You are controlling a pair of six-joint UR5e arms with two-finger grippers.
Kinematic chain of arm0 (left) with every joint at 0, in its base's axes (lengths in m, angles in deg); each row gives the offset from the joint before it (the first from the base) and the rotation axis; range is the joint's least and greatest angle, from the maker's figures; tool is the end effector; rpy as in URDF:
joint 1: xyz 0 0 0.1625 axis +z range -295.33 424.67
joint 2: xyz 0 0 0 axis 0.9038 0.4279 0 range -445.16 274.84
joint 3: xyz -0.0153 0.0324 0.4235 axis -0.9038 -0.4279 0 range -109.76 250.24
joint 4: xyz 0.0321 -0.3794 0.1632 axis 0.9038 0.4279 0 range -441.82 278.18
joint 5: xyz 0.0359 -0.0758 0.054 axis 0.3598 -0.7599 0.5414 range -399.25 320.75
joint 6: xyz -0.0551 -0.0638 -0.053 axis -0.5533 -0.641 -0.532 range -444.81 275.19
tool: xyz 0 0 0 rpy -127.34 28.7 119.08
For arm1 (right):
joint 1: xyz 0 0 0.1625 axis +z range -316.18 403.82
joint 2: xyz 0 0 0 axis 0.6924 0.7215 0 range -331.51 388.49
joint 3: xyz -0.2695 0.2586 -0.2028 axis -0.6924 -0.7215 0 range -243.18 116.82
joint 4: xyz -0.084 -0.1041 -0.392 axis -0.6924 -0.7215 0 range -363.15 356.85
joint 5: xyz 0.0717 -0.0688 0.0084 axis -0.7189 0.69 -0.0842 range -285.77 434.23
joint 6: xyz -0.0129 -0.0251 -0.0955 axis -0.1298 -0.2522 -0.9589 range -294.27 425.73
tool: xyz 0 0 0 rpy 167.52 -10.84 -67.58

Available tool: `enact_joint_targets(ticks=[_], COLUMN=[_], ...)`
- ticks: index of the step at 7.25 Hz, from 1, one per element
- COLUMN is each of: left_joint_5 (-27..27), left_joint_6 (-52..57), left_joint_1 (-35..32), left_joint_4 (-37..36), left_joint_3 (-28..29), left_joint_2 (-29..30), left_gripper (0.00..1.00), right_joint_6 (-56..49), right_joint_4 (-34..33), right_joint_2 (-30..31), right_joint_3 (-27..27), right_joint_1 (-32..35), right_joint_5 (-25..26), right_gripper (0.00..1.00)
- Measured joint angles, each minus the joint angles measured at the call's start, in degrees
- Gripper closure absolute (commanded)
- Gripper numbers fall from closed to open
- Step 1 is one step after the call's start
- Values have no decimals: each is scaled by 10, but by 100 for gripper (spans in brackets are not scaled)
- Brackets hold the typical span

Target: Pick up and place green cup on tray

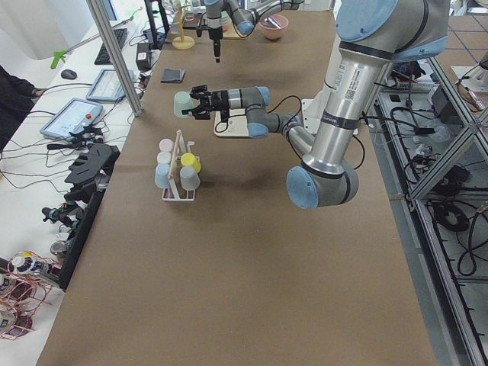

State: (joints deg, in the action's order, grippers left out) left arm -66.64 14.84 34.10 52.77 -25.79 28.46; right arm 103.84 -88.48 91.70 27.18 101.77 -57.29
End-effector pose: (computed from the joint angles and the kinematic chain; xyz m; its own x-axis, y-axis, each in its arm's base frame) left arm 0.3886 -0.4870 0.2743 -0.3930 0.1426 0.9084 -0.9168 0.0148 -0.3990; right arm -0.2957 -0.5990 0.3736 0.6316 -0.1012 0.7686 0.0774 0.9947 0.0674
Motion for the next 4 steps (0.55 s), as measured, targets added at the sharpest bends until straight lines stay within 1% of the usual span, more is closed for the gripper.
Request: enact_joint_targets(ticks=[1, 2, 4], left_joint_5=[-45, -103, -214], left_joint_6=[-67, -180, -417], left_joint_1=[0, 0, -2], left_joint_4=[8, 11, 13], left_joint_3=[2, 10, 43], left_joint_2=[10, 18, 43], left_gripper=[74, 74, 74], right_joint_6=[-74, -151, -303], right_joint_4=[-48, -86, -116], right_joint_2=[16, 39, 103], right_joint_3=[14, 23, 27], right_joint_1=[41, 87, 183], right_joint_5=[-1, -1, 1], right_gripper=[0, 0, 0])
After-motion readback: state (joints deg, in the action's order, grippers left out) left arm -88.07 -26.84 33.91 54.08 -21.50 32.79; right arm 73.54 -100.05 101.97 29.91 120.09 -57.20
